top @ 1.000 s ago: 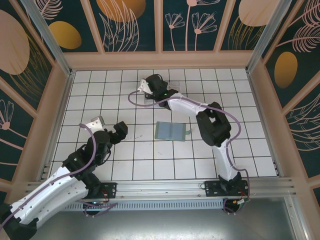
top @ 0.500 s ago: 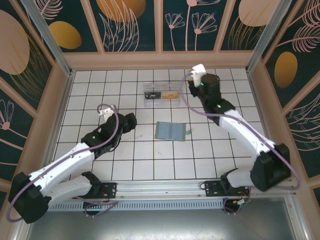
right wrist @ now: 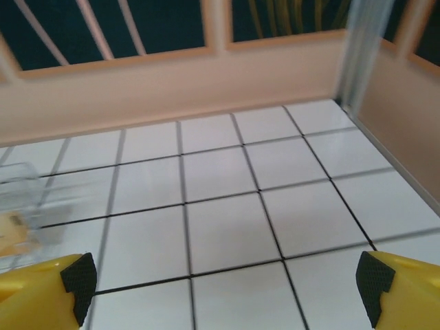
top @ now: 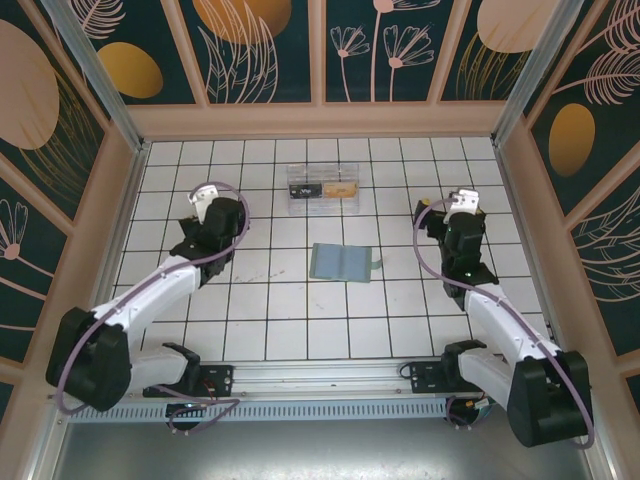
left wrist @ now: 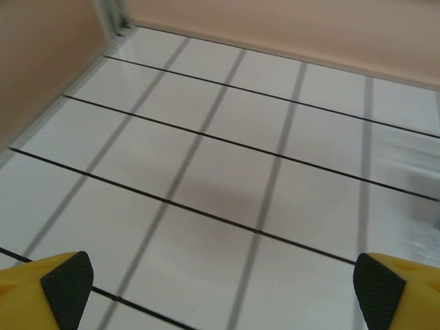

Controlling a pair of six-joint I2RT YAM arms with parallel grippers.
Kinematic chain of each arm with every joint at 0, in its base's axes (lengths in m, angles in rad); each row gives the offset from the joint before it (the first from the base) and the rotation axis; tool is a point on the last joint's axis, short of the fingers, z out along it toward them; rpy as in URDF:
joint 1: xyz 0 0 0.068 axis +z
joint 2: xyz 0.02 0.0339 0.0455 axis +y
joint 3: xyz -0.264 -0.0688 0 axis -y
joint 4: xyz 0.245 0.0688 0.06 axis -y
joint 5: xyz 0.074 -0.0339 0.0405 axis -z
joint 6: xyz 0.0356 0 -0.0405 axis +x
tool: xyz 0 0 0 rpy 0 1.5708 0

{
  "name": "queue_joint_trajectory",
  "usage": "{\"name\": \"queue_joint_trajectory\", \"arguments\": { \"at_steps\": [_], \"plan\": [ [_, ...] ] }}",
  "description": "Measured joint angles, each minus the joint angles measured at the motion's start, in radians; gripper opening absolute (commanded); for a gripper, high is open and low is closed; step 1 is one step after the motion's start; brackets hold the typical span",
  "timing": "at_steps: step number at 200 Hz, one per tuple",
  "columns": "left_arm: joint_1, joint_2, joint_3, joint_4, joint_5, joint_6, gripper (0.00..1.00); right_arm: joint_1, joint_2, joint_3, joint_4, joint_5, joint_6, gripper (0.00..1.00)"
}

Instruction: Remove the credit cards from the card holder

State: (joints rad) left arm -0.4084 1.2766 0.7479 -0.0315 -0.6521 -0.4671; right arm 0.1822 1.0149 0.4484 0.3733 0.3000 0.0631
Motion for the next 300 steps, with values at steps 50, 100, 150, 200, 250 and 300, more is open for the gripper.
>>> {"name": "queue_joint_trajectory", "arguments": {
  "at_steps": [50, 100, 150, 200, 250, 300],
  "plan": [
    [0.245, 0.167, -0.006, 0.155, 0.034, 0.082, 0.99, -0.131, 0.200, -0.124, 0.241, 0.052, 0.055, 0.99],
    [0.311, 0.221, -0.151, 0.482, 0.033, 0.199, 0.99, -0.151, 0.447, -0.130, 0.508, 0.058, 0.040, 0.99],
    [0.364, 0.249, -0.311, 0.809, 0.140, 0.276, 0.99, -0.183, 0.490, -0.171, 0.690, -0.087, 0.003, 0.99],
    [0.364, 0.233, -0.424, 1.025, 0.358, 0.363, 0.99, -0.186, 0.522, -0.232, 0.821, -0.163, -0.017, 0.99],
    [0.364, 0.230, -0.462, 1.154, 0.422, 0.385, 0.99, -0.186, 0.522, -0.232, 0.855, -0.172, -0.027, 0.99],
    [0.364, 0.242, -0.529, 1.269, 0.435, 0.389, 0.99, -0.186, 0.521, -0.232, 0.858, -0.172, -0.028, 0.99]
  ]
}}
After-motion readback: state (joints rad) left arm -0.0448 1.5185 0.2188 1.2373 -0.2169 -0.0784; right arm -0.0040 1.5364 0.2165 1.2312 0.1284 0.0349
